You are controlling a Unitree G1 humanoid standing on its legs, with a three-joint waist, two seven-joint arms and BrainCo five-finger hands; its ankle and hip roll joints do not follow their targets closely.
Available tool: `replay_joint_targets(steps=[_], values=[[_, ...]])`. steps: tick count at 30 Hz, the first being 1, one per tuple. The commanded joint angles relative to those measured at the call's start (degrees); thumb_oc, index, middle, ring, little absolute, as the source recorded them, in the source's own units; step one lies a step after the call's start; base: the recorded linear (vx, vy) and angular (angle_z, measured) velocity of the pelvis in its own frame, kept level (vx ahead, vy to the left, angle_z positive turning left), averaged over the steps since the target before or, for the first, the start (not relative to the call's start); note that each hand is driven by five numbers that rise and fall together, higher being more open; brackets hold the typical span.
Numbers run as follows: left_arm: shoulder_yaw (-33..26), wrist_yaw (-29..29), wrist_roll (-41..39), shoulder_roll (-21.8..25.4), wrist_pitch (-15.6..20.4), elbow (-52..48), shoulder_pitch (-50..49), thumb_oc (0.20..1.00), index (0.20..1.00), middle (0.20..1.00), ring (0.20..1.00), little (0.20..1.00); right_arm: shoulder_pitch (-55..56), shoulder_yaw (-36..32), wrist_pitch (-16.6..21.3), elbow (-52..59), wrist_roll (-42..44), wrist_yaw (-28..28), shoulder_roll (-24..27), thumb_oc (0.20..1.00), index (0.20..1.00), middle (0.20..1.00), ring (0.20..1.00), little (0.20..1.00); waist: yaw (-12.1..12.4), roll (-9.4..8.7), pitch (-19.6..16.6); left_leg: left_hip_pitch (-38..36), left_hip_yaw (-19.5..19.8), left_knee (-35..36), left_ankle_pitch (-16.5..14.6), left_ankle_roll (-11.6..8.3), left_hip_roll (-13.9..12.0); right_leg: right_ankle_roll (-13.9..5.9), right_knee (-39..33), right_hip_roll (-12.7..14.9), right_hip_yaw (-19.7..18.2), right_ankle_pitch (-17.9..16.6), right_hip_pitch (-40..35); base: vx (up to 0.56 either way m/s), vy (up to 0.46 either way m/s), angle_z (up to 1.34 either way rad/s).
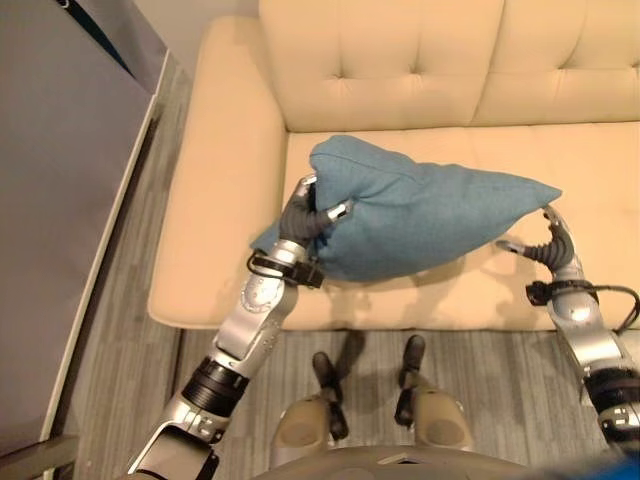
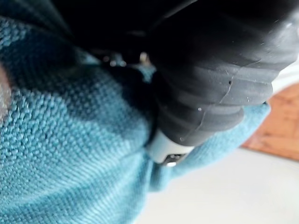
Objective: Pick up all the scattered cushions and arrange them neatly on the sofa.
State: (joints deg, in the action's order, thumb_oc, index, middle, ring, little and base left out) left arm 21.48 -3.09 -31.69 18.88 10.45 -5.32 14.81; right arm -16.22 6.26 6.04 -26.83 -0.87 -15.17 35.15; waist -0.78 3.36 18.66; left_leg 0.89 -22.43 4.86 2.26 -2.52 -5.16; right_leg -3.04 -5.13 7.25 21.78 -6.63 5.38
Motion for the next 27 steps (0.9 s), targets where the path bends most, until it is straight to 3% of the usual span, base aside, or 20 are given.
replay_joint_targets(steps=[1, 8, 13, 14, 27], values=[[4.36, 4.18, -2.16, -0.99, 3.12, -6.0, 1.46, 0.2, 0.2, 0.2, 0.2, 0.2, -5.61, 2.62, 3.44, 0.18, 4.25, 2.51, 2.48, 1.0, 1.0, 1.0, 1.0, 1.0, 1.1, -1.21, -1.39, 2.11, 0.98, -0.53, 5.25, -4.17, -1.4, -6.56, 5.89, 5.8, 3.99, 3.37, -1.38, -0.02, -0.009, 0.06], [5.19, 5.2, -2.03, -1.0, 3.04, -5.65, 2.02, 0.2, 0.2, 0.2, 0.2, 0.2, -11.67, 10.88, 5.0, 4.54, 8.25, 8.22, -0.46, 1.0, 1.0, 1.0, 1.0, 1.0, 2.35, -0.79, -1.35, 2.46, 1.26, -0.49, 5.69, -4.33, -1.48, -6.48, 5.55, 5.96, 4.81, 3.03, -1.47, -0.02, -0.001, 0.08], [4.51, 4.19, -1.4, -2.57, 3.07, -3.1, 2.22, 0.2, 0.2, 0.2, 0.2, 0.2, -10.81, 13.45, 6.24, 11.94, 13.33, 11.33, -7.59, 1.0, 1.0, 1.0, 1.0, 1.0, 2.59, -0.86, -1.96, 2.11, 1.52, -0.44, 5.65, -4.33, -1.65, -6.3, 5.18, 5.76, 5.25, 3.15, -2.17, 0.01, -0.002, 0.02], [3.93, 3.53, -0.53, -2.93, 2.97, -1.71, 1.54, 0.2, 0.2, 0.2, 0.2, 0.2, -9.23, 14.38, 6.47, 15.08, 14.62, 12.68, -10.04, 0.2, 0.2, 0.2, 0.2, 0.2, 2.59, -1.14, -2.56, 1.66, 1.5, -0.35, 5.45, -4.32, -1.77, -6.21, 4.73, 5.62, 5.38, 3.23, -2.93, 0.02, -0.002, 0.08], [0.99, 2.21, 0.66, -2.8, 2.94, 0.72, -2.31, 0.2, 0.2, 0.2, 0.2, 0.2, -3.04, 11.85, 6.66, 19.46, 14.56, 12.49, -12.52, 0.2, 0.2, 0.2, 0.2, 0.2, 1.95, -2.51, -4.69, -0.28, 1.1, 0.02, 4.85, -4.38, -2.1, -6.36, 2.66, 4.85, 5.26, 2.72, -5.05, 0.01, 0.0, 0.03]])
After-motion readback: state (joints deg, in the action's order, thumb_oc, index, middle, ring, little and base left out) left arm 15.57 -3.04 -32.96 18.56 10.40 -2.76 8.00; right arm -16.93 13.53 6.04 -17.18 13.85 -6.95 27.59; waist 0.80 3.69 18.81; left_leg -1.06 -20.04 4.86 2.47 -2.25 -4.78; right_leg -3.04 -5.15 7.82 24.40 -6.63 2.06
